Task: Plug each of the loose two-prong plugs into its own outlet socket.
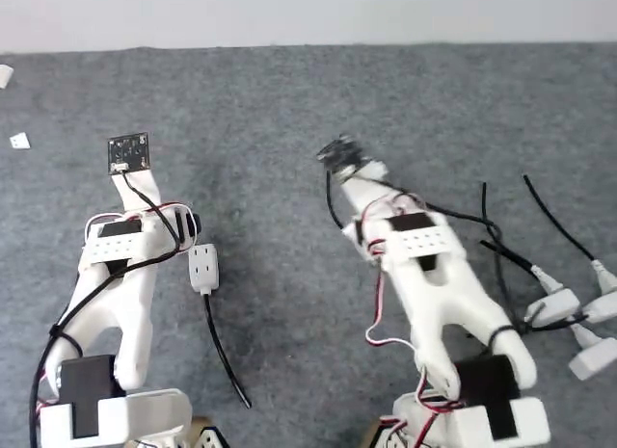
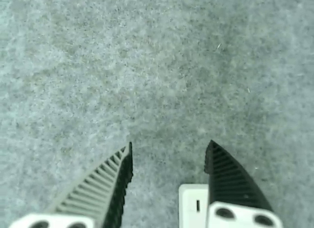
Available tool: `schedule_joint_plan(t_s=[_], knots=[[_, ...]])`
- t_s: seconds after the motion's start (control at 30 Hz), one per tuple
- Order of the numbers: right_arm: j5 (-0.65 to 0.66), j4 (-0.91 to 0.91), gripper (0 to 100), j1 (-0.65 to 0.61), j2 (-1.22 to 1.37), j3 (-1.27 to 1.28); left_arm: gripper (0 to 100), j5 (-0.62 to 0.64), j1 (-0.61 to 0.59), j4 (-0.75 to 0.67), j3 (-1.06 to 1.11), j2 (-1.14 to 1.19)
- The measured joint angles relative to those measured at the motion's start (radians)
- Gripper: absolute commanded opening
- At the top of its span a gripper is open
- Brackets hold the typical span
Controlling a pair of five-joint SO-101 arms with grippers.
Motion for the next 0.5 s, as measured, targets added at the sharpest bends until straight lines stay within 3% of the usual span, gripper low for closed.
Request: schedule_joint_plan(t_s=[0.3,0.5], knots=[[-0.046,0.015,0.9,0.028,0.060,0.000,23,0.000,0.000,0.000,0.000,0.000],[-0.023,0.100,0.9,-0.075,0.080,-0.002,23,0.000,0.000,0.000,0.000,0.000]])
